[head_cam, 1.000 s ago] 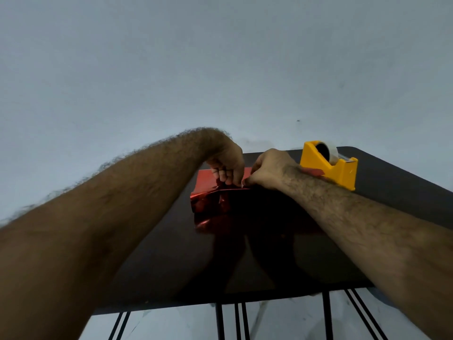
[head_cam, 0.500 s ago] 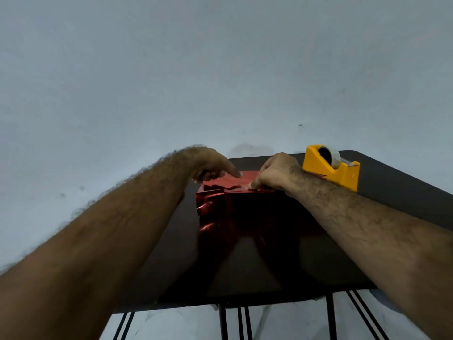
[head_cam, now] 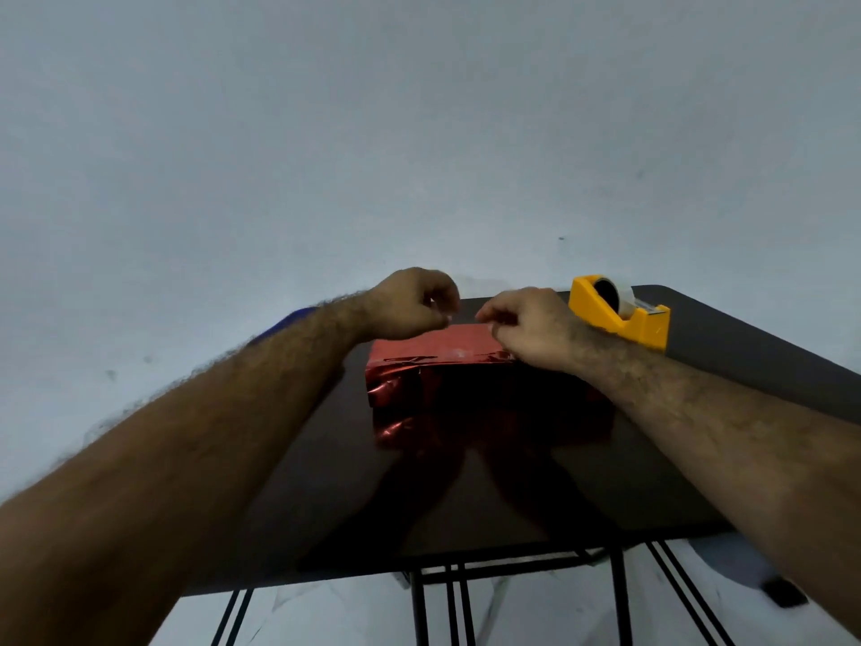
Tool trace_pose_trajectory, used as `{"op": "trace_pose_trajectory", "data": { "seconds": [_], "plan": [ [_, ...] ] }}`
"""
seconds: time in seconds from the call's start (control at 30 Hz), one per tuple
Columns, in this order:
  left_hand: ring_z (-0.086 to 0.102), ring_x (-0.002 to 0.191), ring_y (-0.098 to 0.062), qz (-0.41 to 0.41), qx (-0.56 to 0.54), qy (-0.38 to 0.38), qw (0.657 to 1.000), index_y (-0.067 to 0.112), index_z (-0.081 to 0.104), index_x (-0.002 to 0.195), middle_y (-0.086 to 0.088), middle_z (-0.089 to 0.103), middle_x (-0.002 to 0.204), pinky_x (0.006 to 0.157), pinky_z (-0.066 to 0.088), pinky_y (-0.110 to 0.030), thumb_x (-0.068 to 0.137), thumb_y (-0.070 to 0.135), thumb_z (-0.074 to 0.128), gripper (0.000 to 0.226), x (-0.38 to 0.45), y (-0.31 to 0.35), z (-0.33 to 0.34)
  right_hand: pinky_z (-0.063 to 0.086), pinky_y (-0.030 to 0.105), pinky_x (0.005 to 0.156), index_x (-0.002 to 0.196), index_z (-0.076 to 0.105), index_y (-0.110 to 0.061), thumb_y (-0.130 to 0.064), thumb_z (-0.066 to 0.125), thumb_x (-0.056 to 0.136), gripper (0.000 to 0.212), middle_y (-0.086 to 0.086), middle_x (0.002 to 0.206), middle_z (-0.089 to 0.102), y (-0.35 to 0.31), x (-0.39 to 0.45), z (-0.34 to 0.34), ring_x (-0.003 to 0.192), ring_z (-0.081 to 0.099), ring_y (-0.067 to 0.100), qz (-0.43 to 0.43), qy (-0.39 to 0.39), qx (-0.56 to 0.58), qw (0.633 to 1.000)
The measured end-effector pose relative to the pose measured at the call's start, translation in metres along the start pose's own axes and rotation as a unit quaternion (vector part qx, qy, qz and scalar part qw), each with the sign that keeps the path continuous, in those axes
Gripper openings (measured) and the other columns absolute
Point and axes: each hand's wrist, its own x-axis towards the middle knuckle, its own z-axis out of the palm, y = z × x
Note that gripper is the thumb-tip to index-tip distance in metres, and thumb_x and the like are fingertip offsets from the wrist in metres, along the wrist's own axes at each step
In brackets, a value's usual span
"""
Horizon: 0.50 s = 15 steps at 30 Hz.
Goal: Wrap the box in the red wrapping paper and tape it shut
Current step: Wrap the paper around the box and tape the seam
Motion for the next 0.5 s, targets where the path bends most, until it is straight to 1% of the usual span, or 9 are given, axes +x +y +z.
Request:
{"op": "trace_pose_trajectory", "data": {
  "seconds": [0.07,0.1,0.17,0.23,0.3,0.33,0.43,0.47,0.5],
  "plan": [
    [0.066,0.101,-0.004,0.071,0.032,-0.054,0.996,0.029,0.079,0.111,0.014,0.073,0.111,0.087,0.049,-0.018,0.090,0.011,0.065,0.031,-0.008,0.000,0.005,0.048,0.033,0.108,0.130,0.073,-0.031,-0.028,0.067,0.096,0.035,-0.011,0.130,0.071,0.002,-0.012,-0.006,0.125,0.062,0.010,-0.059,-0.062,-0.057,0.995],
    [0.064,0.110,-0.006,0.093,0.064,-0.077,0.991,0.029,0.079,0.116,0.011,0.071,0.119,0.095,0.048,-0.020,0.090,0.015,0.061,0.034,-0.010,-0.002,0.007,0.046,0.038,0.111,0.137,0.068,-0.034,-0.039,0.066,0.097,0.040,-0.012,0.138,0.067,0.004,-0.018,-0.007,0.132,0.057,0.012,-0.087,-0.083,-0.109,0.987],
    [0.056,0.123,-0.014,0.128,0.139,-0.112,0.976,0.031,0.079,0.121,0.004,0.065,0.132,0.108,0.043,-0.031,0.089,0.026,0.054,0.041,-0.015,-0.008,0.011,0.039,0.049,0.116,0.147,0.056,-0.040,-0.065,0.056,0.095,0.058,-0.013,0.152,0.055,0.007,-0.026,-0.008,0.145,0.043,0.015,-0.132,-0.117,-0.225,0.958],
    [0.048,0.129,-0.017,0.122,0.189,-0.115,0.968,0.040,0.076,0.125,0.005,0.059,0.136,0.111,0.040,-0.040,0.091,0.033,0.048,0.045,-0.021,-0.013,0.012,0.032,0.054,0.118,0.154,0.045,-0.043,-0.080,0.045,0.090,0.073,-0.014,0.161,0.042,0.009,-0.030,-0.005,0.152,0.031,0.017,-0.135,-0.142,-0.288,0.937],
    [0.043,0.132,-0.017,0.114,0.241,-0.101,0.959,0.048,0.071,0.128,0.008,0.054,0.137,0.108,0.039,-0.044,0.092,0.040,0.044,0.046,-0.028,-0.013,0.009,0.028,0.055,0.119,0.155,0.043,-0.043,-0.083,0.044,0.088,0.078,-0.013,0.162,0.041,0.009,-0.032,-0.002,0.153,0.027,0.017,-0.128,-0.140,-0.294,0.937],
    [0.042,0.133,-0.016,0.113,0.270,-0.096,0.951,0.048,0.070,0.129,0.009,0.053,0.138,0.107,0.038,-0.045,0.092,0.043,0.042,0.046,-0.031,-0.011,0.008,0.027,0.055,0.119,0.154,0.044,-0.042,-0.084,0.046,0.087,0.079,-0.013,0.161,0.042,0.008,-0.032,-0.001,0.152,0.028,0.018,-0.128,-0.134,-0.296,0.937],
    [0.046,0.133,-0.017,0.117,0.318,-0.078,0.938,0.038,0.072,0.127,0.007,0.056,0.137,0.105,0.039,-0.043,0.090,0.057,0.043,0.050,-0.040,-0.005,0.005,0.029,0.051,0.118,0.151,0.049,-0.037,-0.081,0.054,0.085,0.080,-0.011,0.158,0.046,0.001,-0.033,0.002,0.148,0.034,0.017,-0.140,-0.106,-0.306,0.936],
    [0.048,0.133,-0.018,0.113,0.306,-0.071,0.942,0.035,0.070,0.130,0.006,0.057,0.138,0.105,0.040,-0.043,0.088,0.064,0.046,0.056,-0.042,-0.004,0.004,0.029,0.050,0.118,0.151,0.050,-0.035,-0.081,0.056,0.084,0.082,-0.010,0.158,0.047,-0.001,-0.034,0.004,0.147,0.036,0.017,-0.141,-0.091,-0.306,0.937],
    [0.048,0.133,-0.019,0.106,0.285,-0.063,0.950,0.033,0.065,0.137,0.005,0.057,0.141,0.106,0.041,-0.044,0.084,0.073,0.049,0.068,-0.045,-0.005,0.005,0.028,0.048,0.119,0.153,0.047,-0.032,-0.081,0.058,0.082,0.087,-0.008,0.160,0.045,-0.003,-0.034,0.006,0.148,0.037,0.017,-0.135,-0.077,-0.304,0.940]
  ]
}}
